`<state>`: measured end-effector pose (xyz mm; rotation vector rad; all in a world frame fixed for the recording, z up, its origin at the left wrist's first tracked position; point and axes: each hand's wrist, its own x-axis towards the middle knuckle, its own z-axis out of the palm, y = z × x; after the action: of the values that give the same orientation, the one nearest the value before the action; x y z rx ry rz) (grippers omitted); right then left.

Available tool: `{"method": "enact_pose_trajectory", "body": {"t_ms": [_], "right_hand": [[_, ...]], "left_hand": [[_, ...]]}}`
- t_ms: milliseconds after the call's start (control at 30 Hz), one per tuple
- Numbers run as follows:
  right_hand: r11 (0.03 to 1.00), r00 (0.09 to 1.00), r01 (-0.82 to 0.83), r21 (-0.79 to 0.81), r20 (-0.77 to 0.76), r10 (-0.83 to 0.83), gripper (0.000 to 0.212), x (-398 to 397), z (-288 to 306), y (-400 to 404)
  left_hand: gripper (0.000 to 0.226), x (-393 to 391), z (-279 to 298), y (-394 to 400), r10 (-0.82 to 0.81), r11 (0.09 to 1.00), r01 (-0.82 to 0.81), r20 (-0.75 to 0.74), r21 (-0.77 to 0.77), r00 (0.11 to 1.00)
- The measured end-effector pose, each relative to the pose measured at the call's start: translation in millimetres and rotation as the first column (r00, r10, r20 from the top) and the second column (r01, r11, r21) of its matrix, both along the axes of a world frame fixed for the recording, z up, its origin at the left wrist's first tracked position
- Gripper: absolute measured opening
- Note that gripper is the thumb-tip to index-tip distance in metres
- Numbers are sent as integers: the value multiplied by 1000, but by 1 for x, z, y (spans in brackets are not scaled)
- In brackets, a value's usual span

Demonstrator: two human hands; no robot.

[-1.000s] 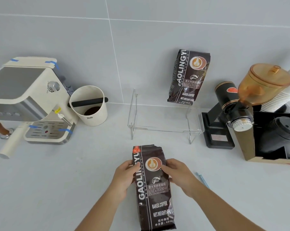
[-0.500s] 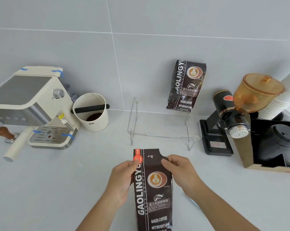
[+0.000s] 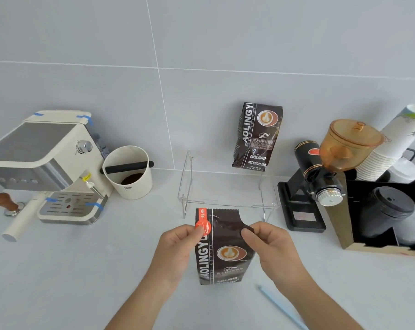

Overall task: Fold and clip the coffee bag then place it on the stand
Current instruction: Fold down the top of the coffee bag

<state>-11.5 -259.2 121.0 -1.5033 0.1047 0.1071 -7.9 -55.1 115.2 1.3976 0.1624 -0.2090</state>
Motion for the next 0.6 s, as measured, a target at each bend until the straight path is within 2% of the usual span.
{"method": "enact_pose_trajectory", "body": {"t_ms": [100,367,500,600], "right_hand": [[1000,1000,18,-11,-15,-18,37,0,-2,-2],[999,998,4,-43,-60,-7,19,1,0,-1],[998,997,-11,-58,-71,7,25,5,9,9],[997,998,19,-70,-60,-23,34,6,11,14]], "left_hand": [[37,3,0,-4,-4,998,4,0,62,1000],[26,3,-3,-5,22,993,-21,-8,118,1000],[24,3,-3,-2,4,994,-2,-17,111,1000],[32,2,-2,1,15,997,-16,6,79,1000]]}}
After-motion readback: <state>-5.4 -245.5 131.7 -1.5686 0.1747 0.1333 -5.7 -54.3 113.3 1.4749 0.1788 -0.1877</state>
